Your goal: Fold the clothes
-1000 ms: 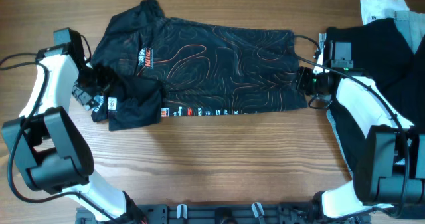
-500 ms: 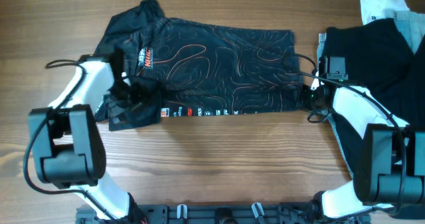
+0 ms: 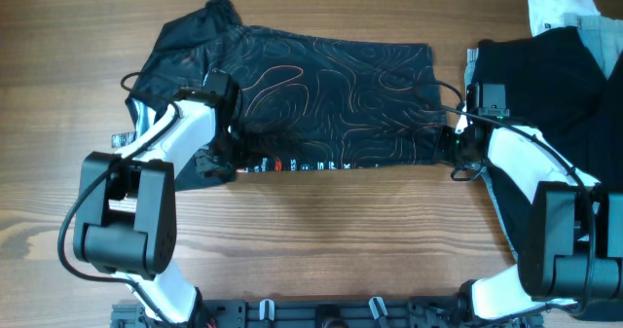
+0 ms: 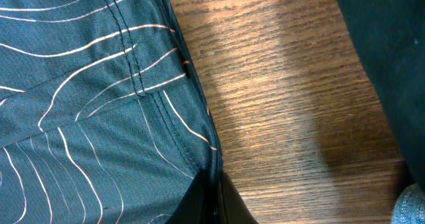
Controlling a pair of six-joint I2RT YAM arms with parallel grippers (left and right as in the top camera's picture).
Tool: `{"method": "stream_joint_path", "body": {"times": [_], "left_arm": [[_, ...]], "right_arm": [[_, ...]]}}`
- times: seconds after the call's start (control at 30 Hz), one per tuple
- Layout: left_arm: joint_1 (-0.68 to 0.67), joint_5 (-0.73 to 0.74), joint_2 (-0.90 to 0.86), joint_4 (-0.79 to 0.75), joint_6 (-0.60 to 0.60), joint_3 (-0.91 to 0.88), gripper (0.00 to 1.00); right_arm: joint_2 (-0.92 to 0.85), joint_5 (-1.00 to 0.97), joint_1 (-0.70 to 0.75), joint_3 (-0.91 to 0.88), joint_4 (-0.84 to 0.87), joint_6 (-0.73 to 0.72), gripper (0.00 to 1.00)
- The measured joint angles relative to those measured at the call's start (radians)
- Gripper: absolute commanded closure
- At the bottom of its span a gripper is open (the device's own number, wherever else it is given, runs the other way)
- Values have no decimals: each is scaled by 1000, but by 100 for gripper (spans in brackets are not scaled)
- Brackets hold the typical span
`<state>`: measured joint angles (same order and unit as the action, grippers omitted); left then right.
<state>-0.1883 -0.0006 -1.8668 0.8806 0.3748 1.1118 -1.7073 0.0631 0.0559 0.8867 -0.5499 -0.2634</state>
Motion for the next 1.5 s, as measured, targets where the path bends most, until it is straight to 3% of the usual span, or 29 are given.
{"method": "stream_joint_path", "body": {"times": [0.2, 0.33, 0.4, 0.43, 0.47, 0.5, 0.53, 0.57, 0.6, 0.67, 0.77, 0.87, 1.03, 1.2, 1.4, 1.43, 1.5], "left_arm": [[-3, -44, 3, 83, -3, 25, 96], [-3, -57, 34, 158, -29, 183, 96], [-3, -58, 47, 117, -34, 229, 96], [-3, -54, 50, 15, -37, 246, 92], [-3, -41, 50, -73, -40, 257, 64], [-3, -8, 51, -142, -40, 260, 50], [-3, 12, 51, -158, -46, 260, 27], [-3, 37, 51, -177, -45, 260, 17], [-3, 64, 51, -169, -45, 261, 16], [-3, 66, 51, -97, -48, 264, 16], [2, -58, 51, 99, -38, 264, 13], [74, -122, 51, 201, 9, 261, 13], [303, -129, 51, 148, 87, 188, 9], [421, -113, 51, 53, 95, 31, 11], [497, -95, 63, -147, 98, -78, 28], [497, -92, 63, -175, 99, -80, 35], [497, -90, 63, -209, 100, -84, 64]], "right_arm": [[0, 0, 0, 0, 0, 0, 95], [0, 0, 0, 0, -3, 0, 95], [0, 0, 0, 0, -3, 0, 95], [0, 0, 0, 0, -3, 0, 95], [0, 0, 0, 0, -3, 0, 94], [0, 0, 0, 0, -4, 0, 94], [0, 0, 0, 0, -4, 0, 90], [0, 0, 0, 0, -4, -1, 79], [0, -1, 0, 0, -4, 0, 78], [0, -1, 0, 0, -7, 1, 78], [0, -1, 0, 0, -8, 4, 85], [0, 0, 0, 0, -9, 8, 87], [0, 0, 0, 0, -21, 8, 87], [0, 0, 0, 3, -38, 8, 87], [0, 0, 0, 4, -51, 7, 89], [0, 0, 0, 5, -53, 6, 90], [0, 4, 0, 6, -64, 4, 94]]}}
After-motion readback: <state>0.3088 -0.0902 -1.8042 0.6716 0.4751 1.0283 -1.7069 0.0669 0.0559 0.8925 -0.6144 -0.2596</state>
